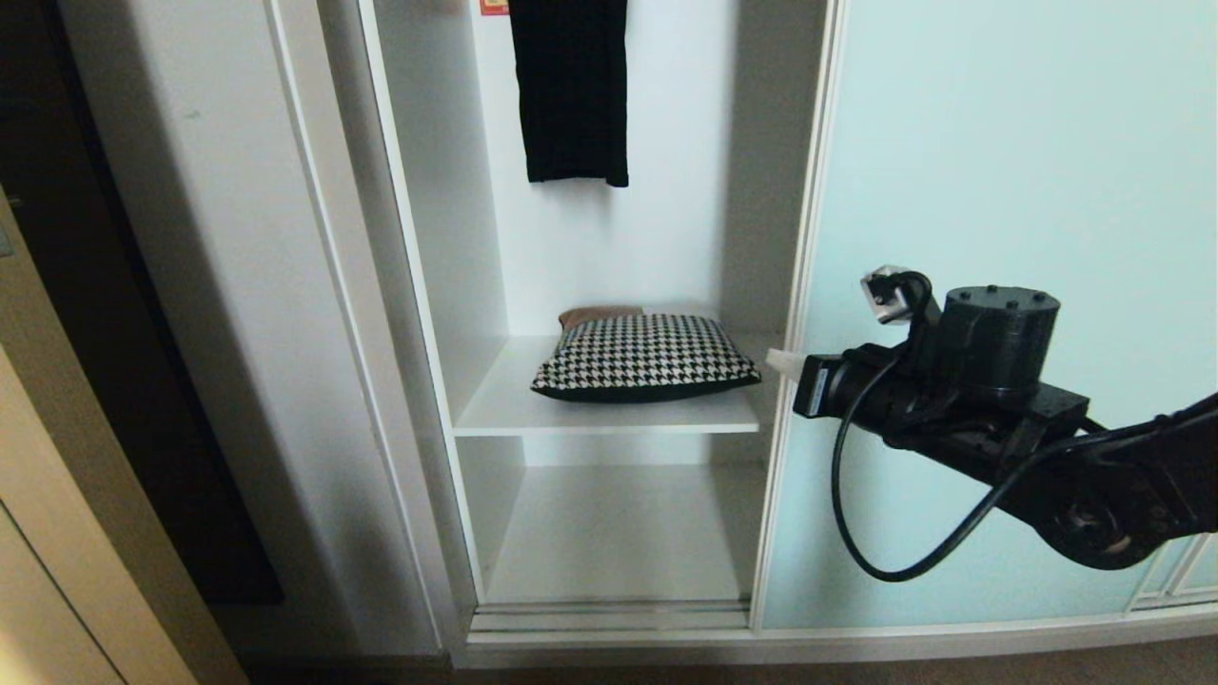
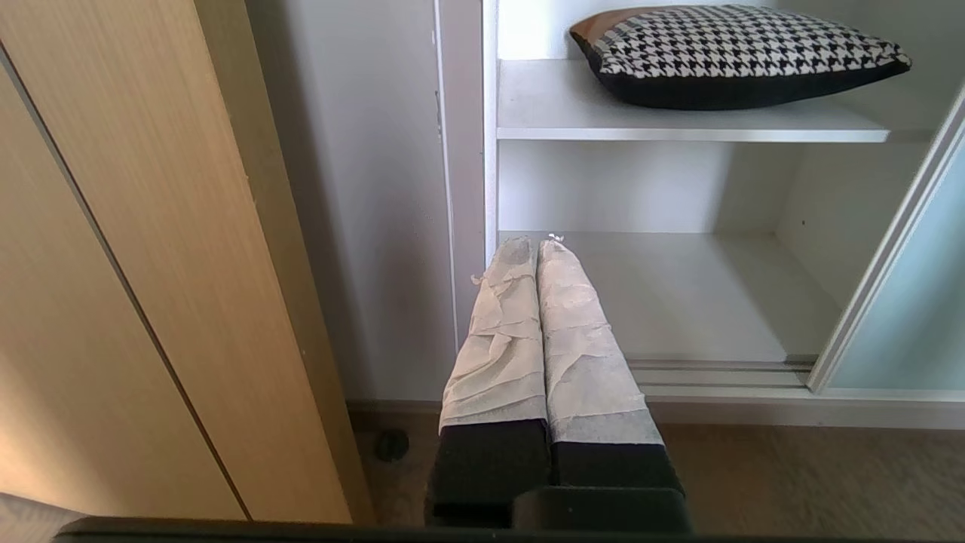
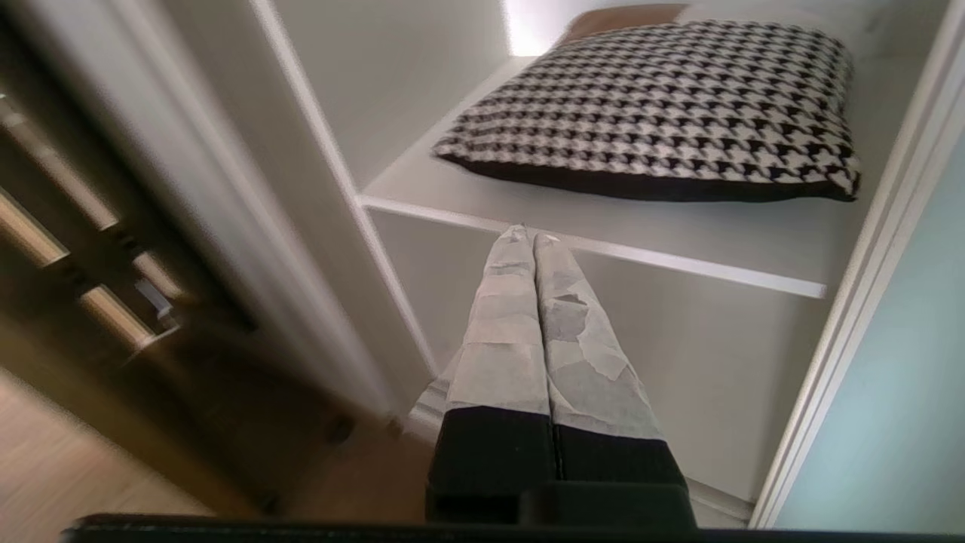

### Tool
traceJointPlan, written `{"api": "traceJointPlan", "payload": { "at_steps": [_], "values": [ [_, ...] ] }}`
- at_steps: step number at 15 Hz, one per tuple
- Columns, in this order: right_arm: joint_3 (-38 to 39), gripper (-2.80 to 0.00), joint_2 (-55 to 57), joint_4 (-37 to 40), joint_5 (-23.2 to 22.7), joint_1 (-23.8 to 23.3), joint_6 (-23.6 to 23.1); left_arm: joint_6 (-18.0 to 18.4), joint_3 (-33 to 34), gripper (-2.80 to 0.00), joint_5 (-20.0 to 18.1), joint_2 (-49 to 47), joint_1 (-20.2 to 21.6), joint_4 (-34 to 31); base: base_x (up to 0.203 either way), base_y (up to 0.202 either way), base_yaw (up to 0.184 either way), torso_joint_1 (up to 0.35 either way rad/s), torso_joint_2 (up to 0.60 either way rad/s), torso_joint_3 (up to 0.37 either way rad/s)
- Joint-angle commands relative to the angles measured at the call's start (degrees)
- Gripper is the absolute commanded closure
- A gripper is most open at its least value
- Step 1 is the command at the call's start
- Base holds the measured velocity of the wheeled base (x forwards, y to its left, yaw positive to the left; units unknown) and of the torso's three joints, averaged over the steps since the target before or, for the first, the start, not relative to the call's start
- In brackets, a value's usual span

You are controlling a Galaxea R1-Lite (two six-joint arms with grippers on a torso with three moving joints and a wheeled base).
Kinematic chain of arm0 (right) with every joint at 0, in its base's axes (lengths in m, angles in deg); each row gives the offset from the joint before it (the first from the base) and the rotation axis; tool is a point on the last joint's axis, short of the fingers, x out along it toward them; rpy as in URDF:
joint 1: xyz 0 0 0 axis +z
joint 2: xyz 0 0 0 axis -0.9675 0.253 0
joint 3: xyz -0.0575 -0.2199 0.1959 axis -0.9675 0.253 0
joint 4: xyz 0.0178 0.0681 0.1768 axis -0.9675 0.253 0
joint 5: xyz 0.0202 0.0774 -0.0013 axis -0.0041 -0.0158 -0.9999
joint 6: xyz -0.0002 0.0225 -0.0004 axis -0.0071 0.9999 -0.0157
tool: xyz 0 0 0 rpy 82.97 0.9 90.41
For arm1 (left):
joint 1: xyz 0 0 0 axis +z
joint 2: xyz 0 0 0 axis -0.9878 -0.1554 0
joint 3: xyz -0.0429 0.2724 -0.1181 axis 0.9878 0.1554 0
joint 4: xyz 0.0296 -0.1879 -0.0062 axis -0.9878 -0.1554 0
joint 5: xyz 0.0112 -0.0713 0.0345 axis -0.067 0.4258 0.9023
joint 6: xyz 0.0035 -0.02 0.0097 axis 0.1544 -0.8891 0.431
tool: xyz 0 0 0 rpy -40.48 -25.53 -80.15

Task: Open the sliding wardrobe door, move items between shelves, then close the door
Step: Open the door

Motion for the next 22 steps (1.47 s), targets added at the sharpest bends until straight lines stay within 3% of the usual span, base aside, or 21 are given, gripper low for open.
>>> {"api": "traceJointPlan", "payload": {
  "at_steps": [1, 4, 10, 22],
  "values": [
    [-2.61, 0.00, 7.53, -2.60, 2.01, -0.24, 0.31, 0.02, 0.02, 0.00, 0.03, -0.07, 0.04, 0.02, 0.000, 0.000, 0.000, 0.000, 0.00, 0.000],
    [-6.03, 0.00, 13.95, -6.91, 5.29, -1.02, 0.74, 0.02, 0.01, 0.00, 0.03, -0.07, -0.04, 0.02, 0.000, 0.000, 0.000, 0.000, 0.00, 0.000],
    [-12.21, 0.00, 19.79, -8.24, 8.08, -3.25, 1.10, 0.02, 0.02, 0.00, 0.03, -0.07, 0.04, 0.02, 0.000, 0.000, 0.000, 0.000, 0.00, 0.000],
    [-22.43, 0.00, 28.76, -8.11, 10.68, -9.82, 1.01, 0.02, 0.02, 0.00, 0.03, -0.07, -0.03, 0.02, 0.000, 0.000, 0.000, 0.000, 0.00, 0.000]
  ]
}}
